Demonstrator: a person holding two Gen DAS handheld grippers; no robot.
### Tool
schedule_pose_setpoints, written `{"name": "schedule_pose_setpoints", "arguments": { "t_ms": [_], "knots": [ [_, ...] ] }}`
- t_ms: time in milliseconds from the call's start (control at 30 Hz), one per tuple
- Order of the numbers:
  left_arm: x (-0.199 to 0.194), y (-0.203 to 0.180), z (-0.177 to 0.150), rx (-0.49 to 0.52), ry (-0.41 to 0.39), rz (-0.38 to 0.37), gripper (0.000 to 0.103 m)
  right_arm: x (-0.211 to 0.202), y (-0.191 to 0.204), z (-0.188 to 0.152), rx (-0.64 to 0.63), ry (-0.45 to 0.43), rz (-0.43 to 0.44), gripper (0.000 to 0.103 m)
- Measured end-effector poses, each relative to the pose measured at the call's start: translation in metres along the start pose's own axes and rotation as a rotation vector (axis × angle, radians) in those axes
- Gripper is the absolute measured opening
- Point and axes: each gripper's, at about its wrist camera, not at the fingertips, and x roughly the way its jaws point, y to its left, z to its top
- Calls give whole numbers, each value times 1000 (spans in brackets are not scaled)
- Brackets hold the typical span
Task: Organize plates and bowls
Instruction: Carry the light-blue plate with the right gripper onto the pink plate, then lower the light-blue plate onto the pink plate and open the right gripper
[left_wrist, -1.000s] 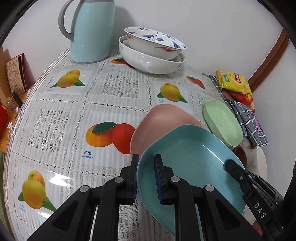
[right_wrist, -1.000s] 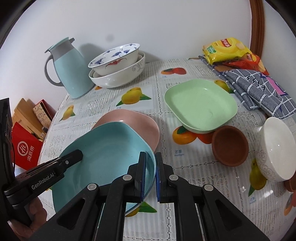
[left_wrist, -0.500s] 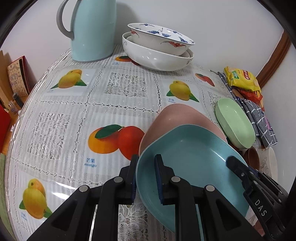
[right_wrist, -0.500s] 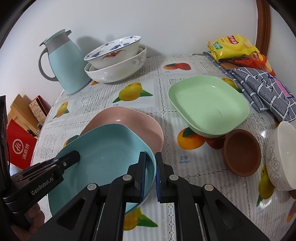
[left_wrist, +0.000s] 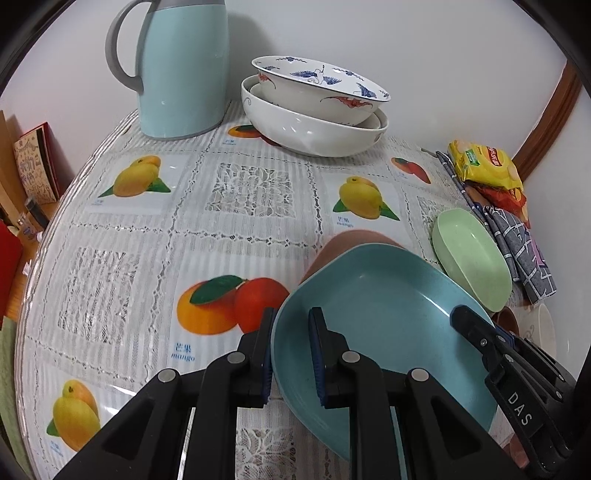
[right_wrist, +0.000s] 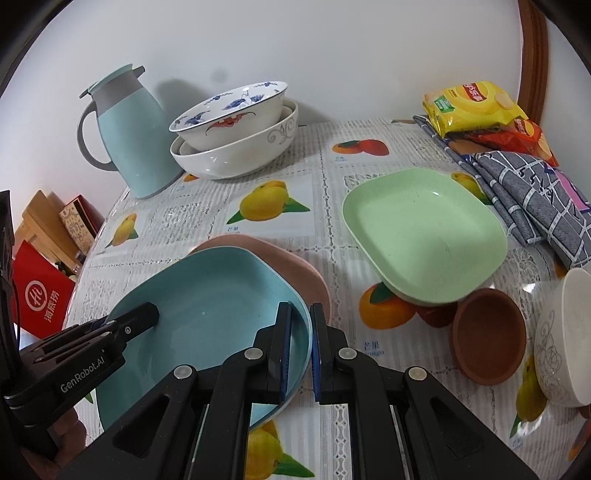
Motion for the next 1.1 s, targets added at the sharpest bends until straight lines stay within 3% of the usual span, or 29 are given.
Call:
{"name": "schedule_pose_setpoints", "arguments": {
  "t_ms": [333,867,1100],
  "knots": [
    [17,0,-1,5,19,6,17,18,-5,0,-3,20,3,10],
    [24,2,3,13,12,1,17,28,-2,6,-64,-23,1,11],
    [24,3,4,13,4,-15,18,29,0,9,-89,-38,27,17]
  ]
}}
